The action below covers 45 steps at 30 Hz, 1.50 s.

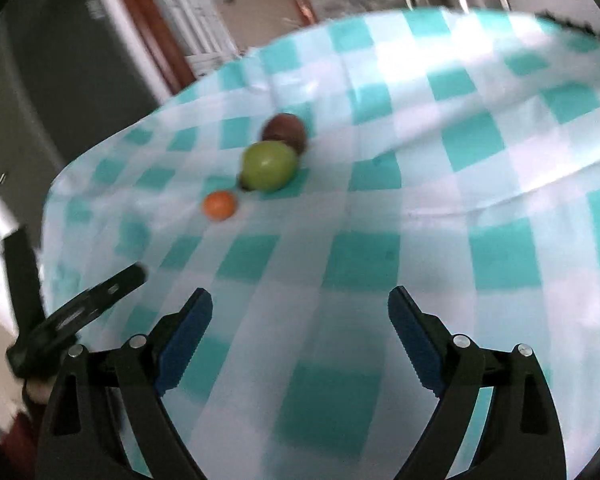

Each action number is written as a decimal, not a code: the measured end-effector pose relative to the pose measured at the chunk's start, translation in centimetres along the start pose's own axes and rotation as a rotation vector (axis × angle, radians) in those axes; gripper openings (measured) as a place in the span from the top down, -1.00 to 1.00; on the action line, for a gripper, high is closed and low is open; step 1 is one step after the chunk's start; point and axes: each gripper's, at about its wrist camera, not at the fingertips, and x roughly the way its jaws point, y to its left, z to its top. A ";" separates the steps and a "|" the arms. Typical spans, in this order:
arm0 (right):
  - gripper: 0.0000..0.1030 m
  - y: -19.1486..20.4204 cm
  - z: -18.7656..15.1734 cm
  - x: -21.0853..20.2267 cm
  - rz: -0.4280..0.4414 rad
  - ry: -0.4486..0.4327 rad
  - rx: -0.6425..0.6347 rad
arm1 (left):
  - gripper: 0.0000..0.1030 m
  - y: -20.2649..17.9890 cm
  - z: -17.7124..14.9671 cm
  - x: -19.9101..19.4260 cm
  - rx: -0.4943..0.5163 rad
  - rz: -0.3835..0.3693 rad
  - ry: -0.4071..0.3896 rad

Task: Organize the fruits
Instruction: 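Move both tools back over the remaining fruits on the table, then grasp the large green tomato with the right tool while the left tool grasps a small orange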

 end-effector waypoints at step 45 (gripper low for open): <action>-0.29 -5.3 0.3 1.5 0.078 -0.029 0.262 | -0.85 -2.9 2.6 5.7 0.087 0.079 0.110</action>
